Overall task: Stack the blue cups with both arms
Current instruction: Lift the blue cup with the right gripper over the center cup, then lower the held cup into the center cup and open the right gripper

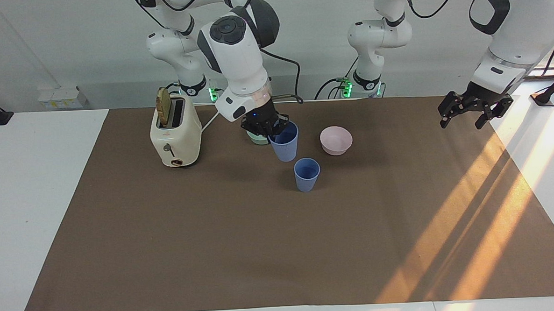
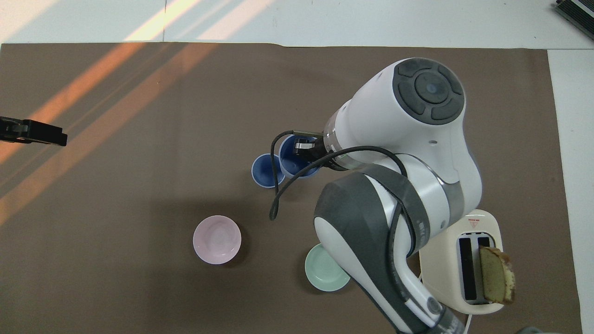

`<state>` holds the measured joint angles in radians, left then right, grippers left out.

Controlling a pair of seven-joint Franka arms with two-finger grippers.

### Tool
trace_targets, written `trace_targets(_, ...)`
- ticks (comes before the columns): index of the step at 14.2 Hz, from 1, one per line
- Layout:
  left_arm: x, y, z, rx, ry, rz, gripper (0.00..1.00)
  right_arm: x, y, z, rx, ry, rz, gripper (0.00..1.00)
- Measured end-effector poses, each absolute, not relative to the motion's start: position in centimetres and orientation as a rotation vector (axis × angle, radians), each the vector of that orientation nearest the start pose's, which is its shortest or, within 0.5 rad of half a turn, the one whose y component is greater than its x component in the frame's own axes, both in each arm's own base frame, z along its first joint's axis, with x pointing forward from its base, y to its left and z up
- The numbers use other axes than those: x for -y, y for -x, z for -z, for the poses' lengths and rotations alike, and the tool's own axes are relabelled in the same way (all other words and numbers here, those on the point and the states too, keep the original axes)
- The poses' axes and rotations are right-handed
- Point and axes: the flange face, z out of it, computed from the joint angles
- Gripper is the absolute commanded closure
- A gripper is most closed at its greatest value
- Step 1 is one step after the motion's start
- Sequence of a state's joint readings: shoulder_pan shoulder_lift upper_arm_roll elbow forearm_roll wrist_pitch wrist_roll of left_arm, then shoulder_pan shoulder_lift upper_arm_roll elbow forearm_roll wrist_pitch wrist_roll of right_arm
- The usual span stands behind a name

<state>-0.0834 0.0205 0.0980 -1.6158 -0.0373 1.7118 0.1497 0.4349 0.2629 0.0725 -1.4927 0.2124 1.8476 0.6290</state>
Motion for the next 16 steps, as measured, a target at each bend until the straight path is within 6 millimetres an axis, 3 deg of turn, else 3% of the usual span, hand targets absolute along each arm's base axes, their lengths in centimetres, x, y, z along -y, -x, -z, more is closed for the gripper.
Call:
trace_targets(4,-1.9,-56.8,-61.5,-0.166,3.165,0.114,0.0,-36.9,-55.8,-49.6,-0.195,2.895,-0.083,1.0)
trace_targets(8,-2.1,-56.5,-61.8,-0.161,3.166,0.11,0.0,-37.1,-56.9,-46.8,-0.212,2.906,-0.082,1.0)
trace_targets(15,-1.7,-56.3,-61.7,-0.124,3.171,0.088,0.0,-37.5,-57.4,-43.8,-0.204,2.933,-0.067,1.0)
trace_targets(16,-1.7,-56.3,-61.7,-0.122,3.171,0.083,0.0,-37.7,-57.5,-43.4,-0.203,2.933,-0.063,0.75)
